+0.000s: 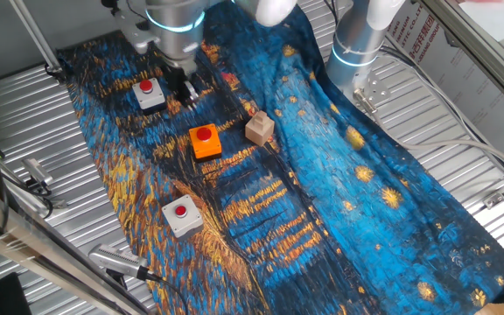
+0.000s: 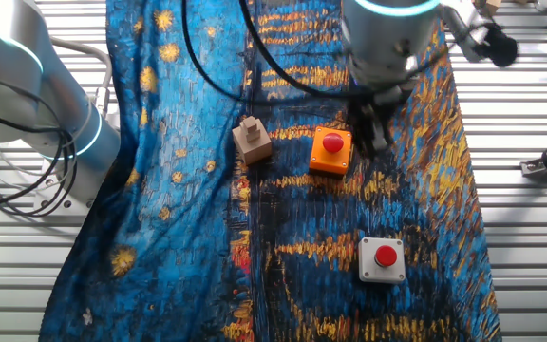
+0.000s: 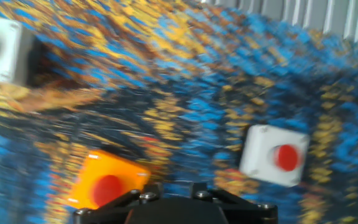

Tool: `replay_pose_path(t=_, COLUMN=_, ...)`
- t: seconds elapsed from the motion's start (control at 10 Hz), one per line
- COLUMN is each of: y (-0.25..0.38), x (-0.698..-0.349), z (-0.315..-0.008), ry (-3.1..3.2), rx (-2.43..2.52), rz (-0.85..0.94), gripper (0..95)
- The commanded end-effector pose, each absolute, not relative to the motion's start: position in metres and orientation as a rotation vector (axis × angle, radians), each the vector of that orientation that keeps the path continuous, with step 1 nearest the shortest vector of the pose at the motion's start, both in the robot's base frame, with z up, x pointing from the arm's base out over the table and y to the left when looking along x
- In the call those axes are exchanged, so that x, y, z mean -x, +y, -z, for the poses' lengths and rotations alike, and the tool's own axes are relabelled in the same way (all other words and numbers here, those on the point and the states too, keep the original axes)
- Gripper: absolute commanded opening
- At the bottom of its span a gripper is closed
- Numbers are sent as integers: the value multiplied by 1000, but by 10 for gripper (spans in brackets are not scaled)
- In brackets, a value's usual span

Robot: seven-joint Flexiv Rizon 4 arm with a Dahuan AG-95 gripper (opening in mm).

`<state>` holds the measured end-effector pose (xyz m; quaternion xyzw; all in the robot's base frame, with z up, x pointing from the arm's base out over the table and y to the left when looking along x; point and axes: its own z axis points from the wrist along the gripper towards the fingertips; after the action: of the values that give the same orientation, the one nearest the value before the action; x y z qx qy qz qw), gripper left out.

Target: Press three buttons from left to right in sequence

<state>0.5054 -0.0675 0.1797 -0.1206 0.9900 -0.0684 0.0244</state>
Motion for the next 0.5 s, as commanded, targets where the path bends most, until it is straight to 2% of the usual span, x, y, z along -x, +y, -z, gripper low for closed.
replay_pose_path(t=0.1, y=-109, x=-520, z=-190, ry=3058, rx=498, rz=219, gripper=0)
replay_pose_path(t=0.5, y=-148, x=-530, z=-186, ry=3054, rx=584, rz=172, gripper=0)
